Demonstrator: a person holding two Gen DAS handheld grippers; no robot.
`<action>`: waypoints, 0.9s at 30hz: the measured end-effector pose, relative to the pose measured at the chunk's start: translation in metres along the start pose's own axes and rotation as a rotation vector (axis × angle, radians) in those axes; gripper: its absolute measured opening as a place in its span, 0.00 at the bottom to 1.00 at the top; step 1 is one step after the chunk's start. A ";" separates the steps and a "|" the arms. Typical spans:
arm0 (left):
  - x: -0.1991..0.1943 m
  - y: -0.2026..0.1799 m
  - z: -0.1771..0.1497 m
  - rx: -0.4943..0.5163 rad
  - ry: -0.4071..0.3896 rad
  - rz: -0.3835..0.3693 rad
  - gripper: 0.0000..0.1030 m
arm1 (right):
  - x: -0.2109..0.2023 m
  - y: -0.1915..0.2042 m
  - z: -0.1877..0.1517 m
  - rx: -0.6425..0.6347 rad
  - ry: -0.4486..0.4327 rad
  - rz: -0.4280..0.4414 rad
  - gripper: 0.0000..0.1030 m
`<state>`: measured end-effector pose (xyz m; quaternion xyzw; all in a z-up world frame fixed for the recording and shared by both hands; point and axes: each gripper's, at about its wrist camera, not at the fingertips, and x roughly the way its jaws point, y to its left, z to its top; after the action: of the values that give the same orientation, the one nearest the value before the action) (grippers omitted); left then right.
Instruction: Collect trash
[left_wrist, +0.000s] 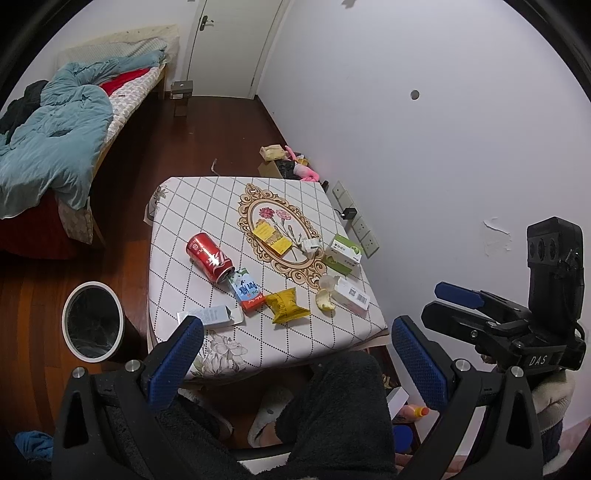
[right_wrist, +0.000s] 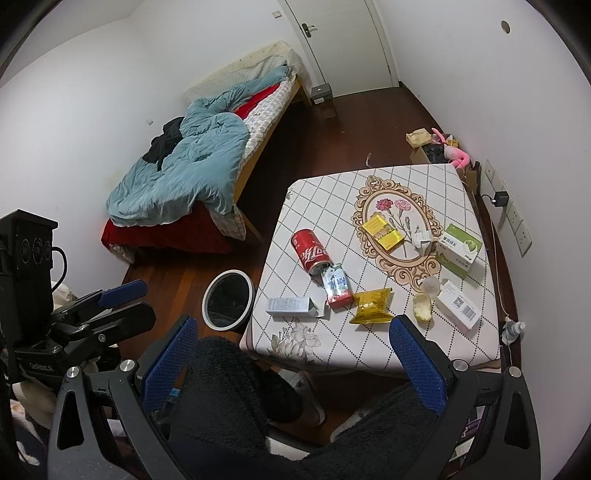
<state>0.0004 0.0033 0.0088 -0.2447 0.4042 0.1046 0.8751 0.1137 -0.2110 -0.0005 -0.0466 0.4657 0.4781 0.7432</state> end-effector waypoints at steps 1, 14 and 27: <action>0.000 0.000 0.000 -0.001 0.001 -0.001 1.00 | 0.000 0.000 0.000 0.001 0.000 0.000 1.00; 0.002 -0.005 0.002 0.006 0.003 -0.007 1.00 | -0.001 0.000 0.001 -0.001 0.000 -0.002 1.00; -0.002 -0.008 -0.001 0.019 0.000 -0.014 1.00 | -0.002 -0.001 0.001 -0.003 -0.004 -0.002 1.00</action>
<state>0.0019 -0.0043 0.0127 -0.2390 0.4034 0.0946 0.8782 0.1153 -0.2120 0.0012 -0.0470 0.4635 0.4781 0.7446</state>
